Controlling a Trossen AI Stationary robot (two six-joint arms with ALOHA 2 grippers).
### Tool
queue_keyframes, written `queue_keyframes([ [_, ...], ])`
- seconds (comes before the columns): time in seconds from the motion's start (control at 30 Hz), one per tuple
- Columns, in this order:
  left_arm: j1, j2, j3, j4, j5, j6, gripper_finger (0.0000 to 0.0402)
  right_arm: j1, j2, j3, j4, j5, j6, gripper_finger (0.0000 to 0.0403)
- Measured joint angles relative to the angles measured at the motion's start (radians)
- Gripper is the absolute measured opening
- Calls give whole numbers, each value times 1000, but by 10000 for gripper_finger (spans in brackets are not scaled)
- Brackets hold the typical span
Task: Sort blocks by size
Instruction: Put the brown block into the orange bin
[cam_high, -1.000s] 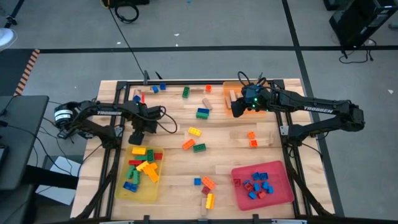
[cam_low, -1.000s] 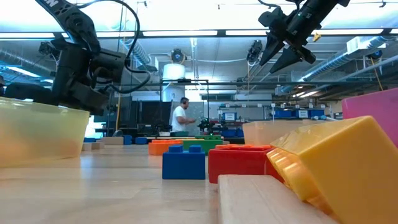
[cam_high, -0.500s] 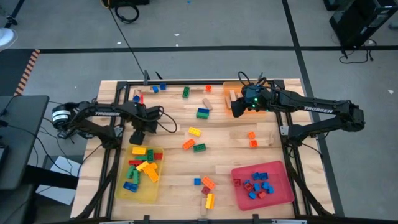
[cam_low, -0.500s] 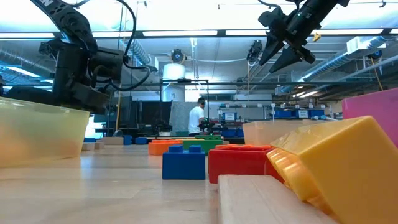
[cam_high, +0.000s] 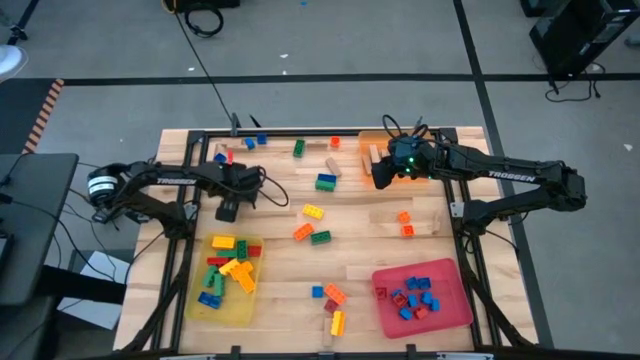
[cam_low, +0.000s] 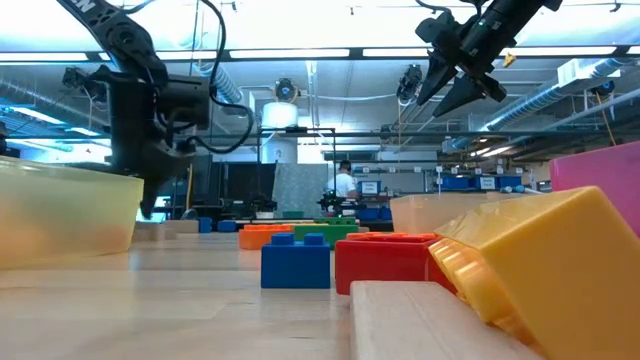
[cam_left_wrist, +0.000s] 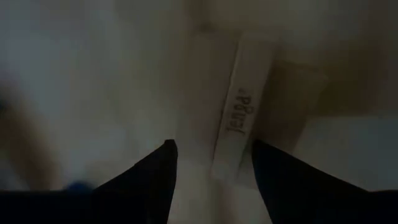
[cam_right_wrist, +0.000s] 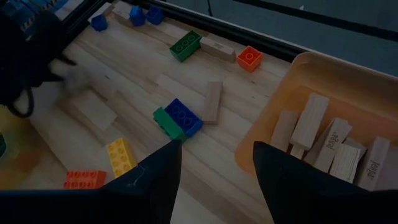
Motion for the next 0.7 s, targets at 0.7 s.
queue_keyframes([
  [0.7, 26, -1, 65, -46, 192, 0, 214, 1, 0, 0, 0, -3, 2, 213],
])
